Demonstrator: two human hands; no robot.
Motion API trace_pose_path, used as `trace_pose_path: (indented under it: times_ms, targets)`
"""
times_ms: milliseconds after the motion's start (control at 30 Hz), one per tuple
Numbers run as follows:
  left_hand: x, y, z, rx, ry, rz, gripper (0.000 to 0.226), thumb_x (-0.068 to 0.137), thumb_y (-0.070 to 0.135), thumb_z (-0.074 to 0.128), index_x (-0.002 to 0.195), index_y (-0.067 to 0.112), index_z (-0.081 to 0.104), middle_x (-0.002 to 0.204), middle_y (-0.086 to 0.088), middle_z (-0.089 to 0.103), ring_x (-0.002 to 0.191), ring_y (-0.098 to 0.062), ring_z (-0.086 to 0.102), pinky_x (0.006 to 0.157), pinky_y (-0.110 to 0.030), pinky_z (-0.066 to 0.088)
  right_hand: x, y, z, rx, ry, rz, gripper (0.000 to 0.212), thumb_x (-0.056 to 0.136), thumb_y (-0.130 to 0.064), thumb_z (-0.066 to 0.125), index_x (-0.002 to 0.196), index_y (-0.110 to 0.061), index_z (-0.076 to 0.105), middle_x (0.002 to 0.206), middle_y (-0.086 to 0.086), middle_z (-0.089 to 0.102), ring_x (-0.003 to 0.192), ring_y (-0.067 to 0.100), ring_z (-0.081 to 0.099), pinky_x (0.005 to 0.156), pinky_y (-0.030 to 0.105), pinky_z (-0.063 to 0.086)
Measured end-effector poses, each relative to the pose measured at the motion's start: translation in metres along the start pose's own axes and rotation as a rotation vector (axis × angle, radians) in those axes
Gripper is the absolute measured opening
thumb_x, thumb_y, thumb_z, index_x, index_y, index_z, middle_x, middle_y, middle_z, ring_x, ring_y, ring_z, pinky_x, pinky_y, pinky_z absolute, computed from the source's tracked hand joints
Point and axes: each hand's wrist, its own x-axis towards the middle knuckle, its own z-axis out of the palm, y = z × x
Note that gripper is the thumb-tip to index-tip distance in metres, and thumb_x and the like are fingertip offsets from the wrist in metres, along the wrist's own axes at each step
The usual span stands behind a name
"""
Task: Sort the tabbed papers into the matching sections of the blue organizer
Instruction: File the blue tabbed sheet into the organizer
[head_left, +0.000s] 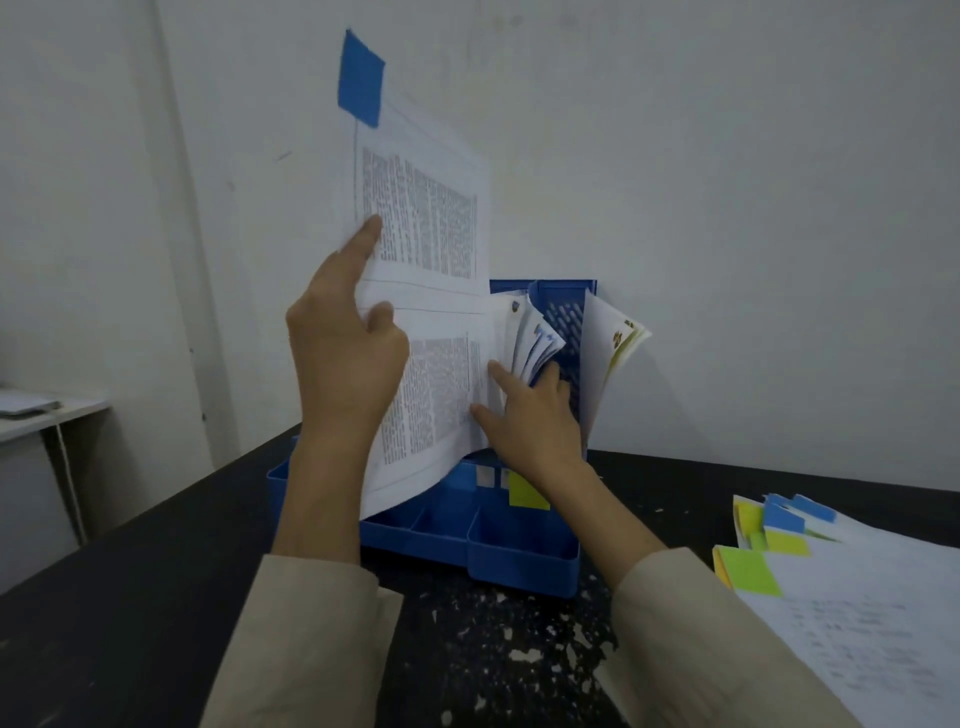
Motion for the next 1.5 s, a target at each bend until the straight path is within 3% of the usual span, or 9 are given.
trace_pose_path:
  times_ms: [333,433,600,767,967,1100,1233,1367,1500]
  targets:
    - [-0.013,-0.029,0.030,0.021,-0.003,0.115,0.074,0.076,-0.023,0.033,0.145,0.004,0.030,0.143,0.008,0.031,0.129,0.005,0.028,0.114,-0.011,0.007,0.008,0.006,0.004,0.045,-0.047,0.014,0.062,0.096,-0.037,0.047,0.149,-0.024,0.018,0.154,0.018,0.012,0.137,0.036,0.018,0.103,0.044,0.034]
    - [-0.016,-0.026,0.035,0.031,-0.044,0.056,0.082,0.074,-0.026,0.029,0.148,0.008,0.021,0.151,-0.001,0.026,0.136,-0.005,0.020,0.102,0.004,0.009,0.009,0.009,0.004,0.049,-0.059,0.018,0.061,0.096,-0.034,0.047,0.149,-0.023,0.020,0.152,0.018,0.017,0.136,0.036,0.021,0.104,0.044,0.034]
    - [-0.010,-0.029,0.018,0.088,-0.034,-0.129,0.087,0.078,-0.027,0.033,0.150,0.015,0.010,0.156,-0.014,0.013,0.120,0.012,0.011,0.072,0.016,0.016,0.008,0.009,0.002,0.069,-0.007,-0.022,0.056,0.096,-0.029,0.047,0.147,-0.020,0.026,0.142,0.016,0.033,0.126,0.033,0.033,0.093,0.041,0.040]
    - [0.000,-0.039,0.000,0.131,0.064,-0.126,0.085,0.079,-0.023,0.039,0.150,0.016,0.014,0.149,-0.020,0.028,0.131,-0.028,0.038,0.093,-0.004,0.029,0.008,0.011,0.002,0.094,0.024,-0.034,0.051,0.095,-0.027,0.049,0.142,-0.016,0.032,0.137,0.015,0.036,0.122,0.033,0.036,0.091,0.041,0.041]
    - [-0.002,-0.029,0.009,0.058,0.029,-0.081,0.084,0.076,-0.024,0.031,0.149,0.015,0.019,0.152,-0.013,0.027,0.141,-0.024,0.023,0.097,0.008,0.011,0.005,0.008,0.003,0.145,0.234,-0.057,0.037,0.093,-0.020,0.053,0.128,-0.016,0.042,0.128,0.015,0.037,0.100,0.032,0.053,0.073,0.035,0.045]
    - [-0.011,-0.024,0.033,0.000,-0.062,0.033,0.083,0.075,-0.025,0.031,0.148,0.012,0.021,0.153,-0.003,0.026,0.143,-0.019,0.020,0.097,0.008,0.006,0.017,0.005,-0.008,0.250,0.384,-0.114,0.054,0.091,-0.019,0.057,0.139,-0.021,0.033,0.132,0.012,0.036,0.088,0.027,0.058,0.067,0.028,0.041]
    - [-0.024,-0.023,0.057,-0.034,-0.142,0.165,0.075,0.073,-0.018,0.032,0.145,0.002,0.027,0.139,0.005,0.031,0.123,0.008,0.025,0.093,0.008,0.016,0.035,-0.001,-0.021,0.253,0.395,-0.085,0.068,0.091,-0.021,0.058,0.147,-0.021,0.019,0.135,0.014,0.043,0.097,0.026,0.057,0.071,0.030,0.043]
    - [-0.016,-0.025,0.071,-0.131,-0.181,0.228,0.067,0.078,-0.010,0.032,0.144,0.000,0.028,0.144,-0.002,0.035,0.126,-0.002,0.035,0.106,-0.008,0.028,0.045,-0.003,-0.024,0.385,0.439,-0.040,0.058,0.086,0.000,0.054,0.138,-0.014,0.033,0.096,0.004,0.060,0.077,0.020,0.057,0.063,0.033,0.048]
    - [-0.002,-0.019,0.084,-0.148,-0.146,0.333,0.085,0.080,-0.017,0.036,0.151,0.016,0.003,0.147,0.021,0.025,0.063,-0.012,0.050,0.059,-0.027,0.048,0.048,0.001,-0.023,0.537,0.447,0.035,0.058,0.080,0.010,0.057,0.132,-0.011,0.040,0.089,-0.004,0.045,0.074,0.008,0.046,0.063,0.020,0.043]
